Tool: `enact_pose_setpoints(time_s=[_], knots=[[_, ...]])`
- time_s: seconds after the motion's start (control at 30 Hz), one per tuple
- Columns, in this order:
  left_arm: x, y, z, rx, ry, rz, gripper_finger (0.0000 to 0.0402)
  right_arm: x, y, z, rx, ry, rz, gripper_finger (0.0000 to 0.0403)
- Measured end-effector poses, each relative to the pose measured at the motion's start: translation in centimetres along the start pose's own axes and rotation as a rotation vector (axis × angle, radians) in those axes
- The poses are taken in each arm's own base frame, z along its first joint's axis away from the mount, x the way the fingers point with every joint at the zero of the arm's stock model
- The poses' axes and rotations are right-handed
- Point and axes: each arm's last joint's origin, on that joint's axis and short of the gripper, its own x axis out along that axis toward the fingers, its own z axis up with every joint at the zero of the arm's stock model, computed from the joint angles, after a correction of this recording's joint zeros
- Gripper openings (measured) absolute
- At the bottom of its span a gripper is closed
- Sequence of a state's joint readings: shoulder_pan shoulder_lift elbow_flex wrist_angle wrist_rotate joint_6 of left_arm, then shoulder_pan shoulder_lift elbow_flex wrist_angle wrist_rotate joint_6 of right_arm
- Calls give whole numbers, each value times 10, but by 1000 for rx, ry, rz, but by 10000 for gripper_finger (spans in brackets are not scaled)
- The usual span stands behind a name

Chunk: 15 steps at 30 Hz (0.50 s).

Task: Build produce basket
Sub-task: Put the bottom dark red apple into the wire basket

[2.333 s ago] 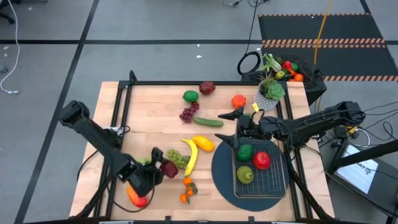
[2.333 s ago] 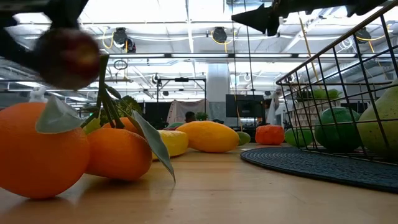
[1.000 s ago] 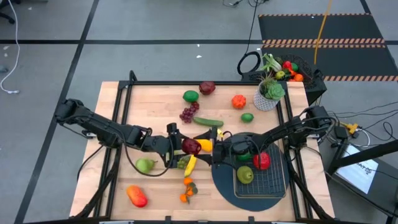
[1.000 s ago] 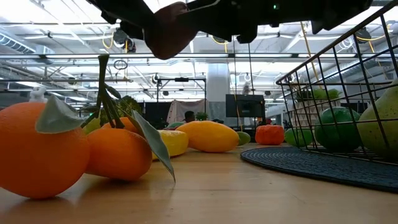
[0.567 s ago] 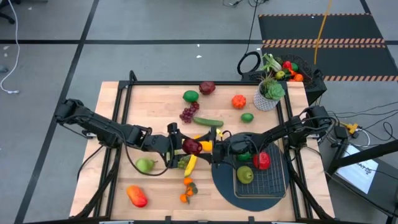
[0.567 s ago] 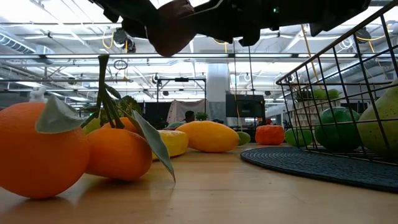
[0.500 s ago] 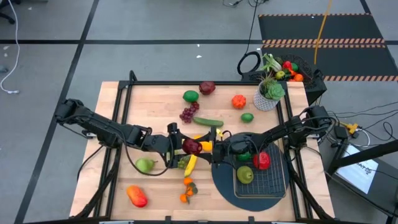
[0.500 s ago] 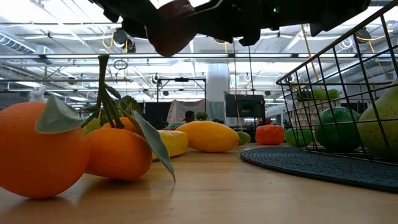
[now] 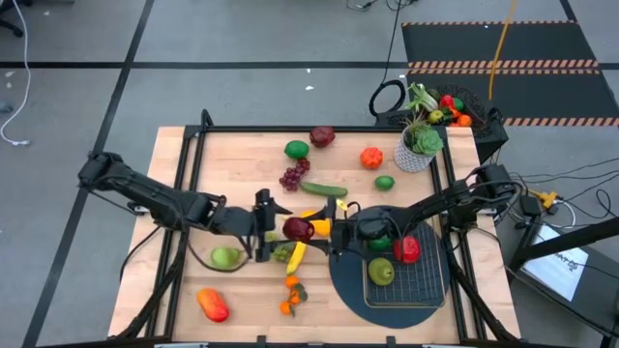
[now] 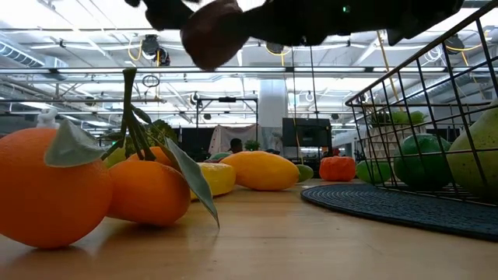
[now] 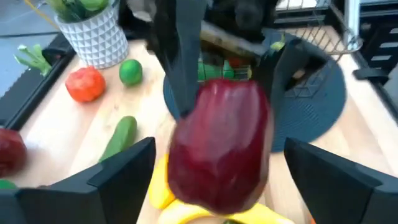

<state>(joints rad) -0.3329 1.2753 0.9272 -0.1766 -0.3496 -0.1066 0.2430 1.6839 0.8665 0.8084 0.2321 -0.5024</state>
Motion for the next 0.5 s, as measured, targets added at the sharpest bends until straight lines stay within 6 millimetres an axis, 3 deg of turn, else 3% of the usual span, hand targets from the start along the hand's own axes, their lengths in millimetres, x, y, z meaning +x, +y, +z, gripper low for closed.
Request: enact_pose_setpoints(time_s=[0.3, 0.5], knots=[[-42, 14, 4, -21, -6, 59, 382, -3, 4, 4, 124, -5, 14, 269], [-66, 25, 9, 38, -61, 102, 383, -13, 5, 13, 363, 62, -20, 268]])
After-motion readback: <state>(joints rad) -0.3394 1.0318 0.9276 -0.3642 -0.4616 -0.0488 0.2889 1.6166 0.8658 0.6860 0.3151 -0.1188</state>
